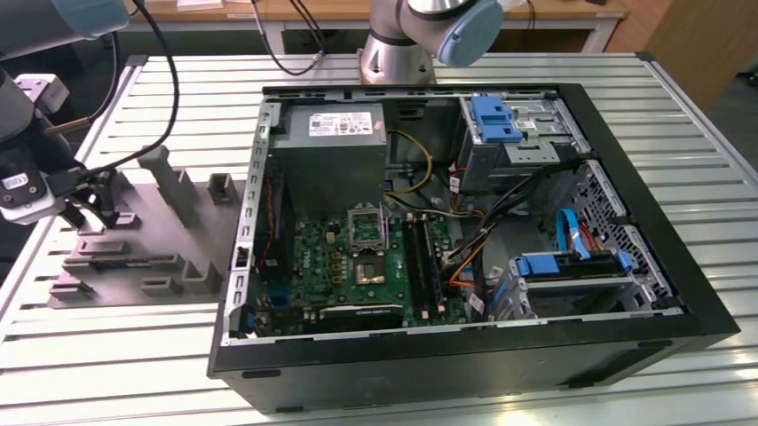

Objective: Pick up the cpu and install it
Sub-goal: 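Pick up the cpu and move it towards the insertion slot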

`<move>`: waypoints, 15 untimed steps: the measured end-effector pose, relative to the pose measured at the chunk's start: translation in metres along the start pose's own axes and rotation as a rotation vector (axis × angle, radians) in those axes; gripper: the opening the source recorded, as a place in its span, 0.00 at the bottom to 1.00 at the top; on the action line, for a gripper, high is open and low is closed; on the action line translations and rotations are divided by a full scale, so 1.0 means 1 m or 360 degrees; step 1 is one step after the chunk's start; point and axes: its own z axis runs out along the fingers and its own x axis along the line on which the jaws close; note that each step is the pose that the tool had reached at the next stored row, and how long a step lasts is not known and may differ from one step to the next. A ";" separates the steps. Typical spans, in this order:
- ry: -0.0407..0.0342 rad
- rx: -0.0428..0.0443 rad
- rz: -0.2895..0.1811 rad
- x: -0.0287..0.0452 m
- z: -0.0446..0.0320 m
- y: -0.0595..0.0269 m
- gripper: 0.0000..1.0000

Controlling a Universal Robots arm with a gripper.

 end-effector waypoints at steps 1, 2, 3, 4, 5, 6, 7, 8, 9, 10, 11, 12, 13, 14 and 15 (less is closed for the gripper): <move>0.0000 0.0000 0.0000 0.0000 -0.0002 0.0000 0.47; 0.0000 0.0000 0.0000 0.0000 -0.0004 0.0000 0.47; 0.0000 0.0000 0.0000 0.0000 -0.0007 0.0000 0.47; 0.0000 0.0000 0.0000 0.0000 -0.0008 0.0000 0.47; 0.0000 0.0000 0.0000 0.0000 -0.0010 0.0000 0.47; 0.0000 0.0000 0.0000 0.0000 -0.0012 0.0001 0.47; 0.0000 0.0000 0.0000 0.0000 -0.0014 0.0001 0.47; 0.0000 0.0000 0.0000 0.0000 -0.0017 0.0001 0.47; 0.0000 0.0000 0.0000 0.0000 -0.0020 0.0001 0.47; 0.0000 0.0000 0.0000 0.0000 -0.0022 0.0001 0.47; 0.0000 0.0000 0.0000 0.0000 -0.0025 0.0001 0.47; 0.0000 0.0000 0.0000 0.0000 -0.0028 0.0001 0.47; 0.0000 0.0000 0.0000 0.0000 -0.0030 0.0001 0.47; 0.0000 0.0000 0.0000 0.0000 -0.0033 0.0002 0.47; 0.0000 0.0000 0.0000 0.0000 -0.0035 0.0002 0.47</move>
